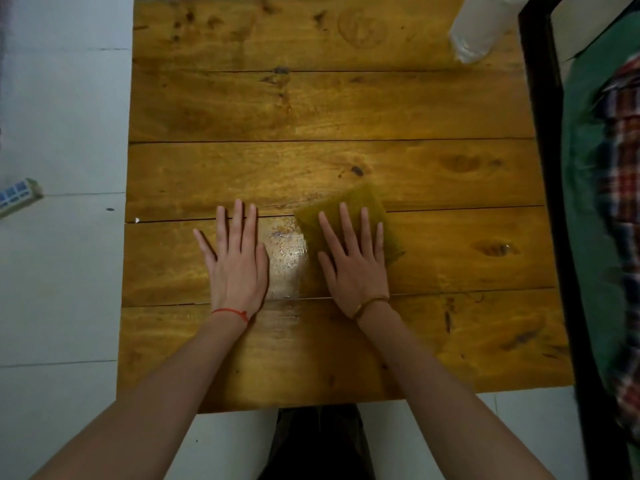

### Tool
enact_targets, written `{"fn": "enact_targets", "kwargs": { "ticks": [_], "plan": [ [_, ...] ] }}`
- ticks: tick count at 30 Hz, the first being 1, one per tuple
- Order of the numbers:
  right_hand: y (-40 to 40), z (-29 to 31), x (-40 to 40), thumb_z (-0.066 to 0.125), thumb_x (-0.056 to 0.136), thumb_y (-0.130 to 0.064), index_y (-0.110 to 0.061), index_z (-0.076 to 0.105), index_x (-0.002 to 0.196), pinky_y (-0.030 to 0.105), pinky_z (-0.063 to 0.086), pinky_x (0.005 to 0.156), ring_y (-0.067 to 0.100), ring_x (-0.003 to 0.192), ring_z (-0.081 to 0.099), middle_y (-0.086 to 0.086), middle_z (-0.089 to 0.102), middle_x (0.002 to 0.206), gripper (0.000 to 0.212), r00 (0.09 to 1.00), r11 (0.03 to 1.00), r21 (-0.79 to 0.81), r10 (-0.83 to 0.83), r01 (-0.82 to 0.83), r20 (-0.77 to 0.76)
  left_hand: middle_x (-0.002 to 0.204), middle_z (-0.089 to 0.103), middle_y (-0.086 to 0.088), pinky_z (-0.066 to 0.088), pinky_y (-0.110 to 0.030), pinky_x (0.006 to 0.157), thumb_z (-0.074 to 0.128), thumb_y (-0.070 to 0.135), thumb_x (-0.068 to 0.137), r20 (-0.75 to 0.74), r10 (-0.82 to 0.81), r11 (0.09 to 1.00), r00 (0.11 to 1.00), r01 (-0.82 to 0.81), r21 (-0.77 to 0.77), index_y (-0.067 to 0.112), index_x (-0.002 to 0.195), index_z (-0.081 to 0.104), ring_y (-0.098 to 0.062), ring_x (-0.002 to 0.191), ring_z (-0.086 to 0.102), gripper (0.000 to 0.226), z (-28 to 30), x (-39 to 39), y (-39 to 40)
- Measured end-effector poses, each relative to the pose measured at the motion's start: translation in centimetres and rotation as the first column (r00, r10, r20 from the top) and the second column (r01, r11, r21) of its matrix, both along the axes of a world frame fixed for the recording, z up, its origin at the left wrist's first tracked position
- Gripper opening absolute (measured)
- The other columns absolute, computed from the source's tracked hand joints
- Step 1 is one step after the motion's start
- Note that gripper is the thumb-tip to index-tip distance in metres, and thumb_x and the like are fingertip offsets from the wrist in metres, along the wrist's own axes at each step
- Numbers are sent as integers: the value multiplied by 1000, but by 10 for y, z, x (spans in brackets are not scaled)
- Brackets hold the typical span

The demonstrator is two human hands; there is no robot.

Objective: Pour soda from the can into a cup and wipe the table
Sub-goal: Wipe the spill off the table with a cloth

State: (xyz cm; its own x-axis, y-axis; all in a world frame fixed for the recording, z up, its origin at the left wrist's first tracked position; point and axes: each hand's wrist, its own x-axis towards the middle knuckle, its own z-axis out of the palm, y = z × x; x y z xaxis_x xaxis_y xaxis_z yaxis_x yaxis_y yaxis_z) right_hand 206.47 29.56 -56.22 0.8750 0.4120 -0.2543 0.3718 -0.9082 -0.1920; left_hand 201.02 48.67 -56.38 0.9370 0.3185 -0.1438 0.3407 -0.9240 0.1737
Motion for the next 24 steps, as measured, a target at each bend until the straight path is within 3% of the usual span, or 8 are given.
{"fn": "enact_targets", "kwargs": {
  "ticks": [2,7,9,15,17,22,24],
  "plan": [
    [-21,1,4,19,100,-47,-35,-4,152,56,3,118,32,147,-13,-1,-11,161,58,1000,1000,-26,9,-10,-6,165,-1,1,-1,-63,117,23,32,103,1,5,1000,1000,-5,-14,22,156,4,-22,151,-9,58,0,6,4],
    [-20,-5,75,15,100,-46,-34,-6,152,60,1,116,37,146,-12,3,-12,161,57,946,945,-54,-322,323,17,165,-2,2,2,-63,117,19,32,102,-34,16,1000,999,-16,-9,22,156,2,-21,151,-7,58,-1,12,5],
    [7,-5,95,14,100,-46,-34,-6,152,61,-1,115,38,146,-12,4,-12,161,57,939,938,-32,-344,344,26,165,-1,3,2,-63,117,20,32,102,-34,21,999,999,-22,-23,23,156,3,-21,151,-7,58,0,13,5],
    [52,2,54,20,100,-47,-37,-5,151,57,0,118,33,147,-15,1,-12,161,58,999,999,1,39,-39,-4,165,0,4,3,-63,117,23,31,101,-56,20,999,998,-22,-36,23,156,6,-20,151,-5,58,3,15,8],
    [29,2,55,21,100,-47,-38,-5,151,57,3,118,33,147,-13,0,-11,161,58,999,999,-19,43,-43,-15,165,-1,3,4,-63,117,24,31,101,-66,17,999,998,-20,-37,22,156,5,-21,151,-5,59,4,16,8],
    [14,-2,124,18,100,-45,-35,-5,152,61,0,115,39,146,-12,4,-11,161,57,940,938,-62,-340,340,18,165,-1,3,4,-63,117,25,31,100,-85,17,999,996,-20,-30,22,156,5,-22,151,-5,61,6,17,8],
    [42,-3,141,18,99,-45,-35,-6,152,62,-4,115,40,145,-13,5,-11,161,58,931,930,-32,-366,366,11,165,0,3,4,-63,117,25,31,99,-89,15,999,996,-18,-31,22,156,6,-22,152,-4,61,6,18,8]
  ]
}}
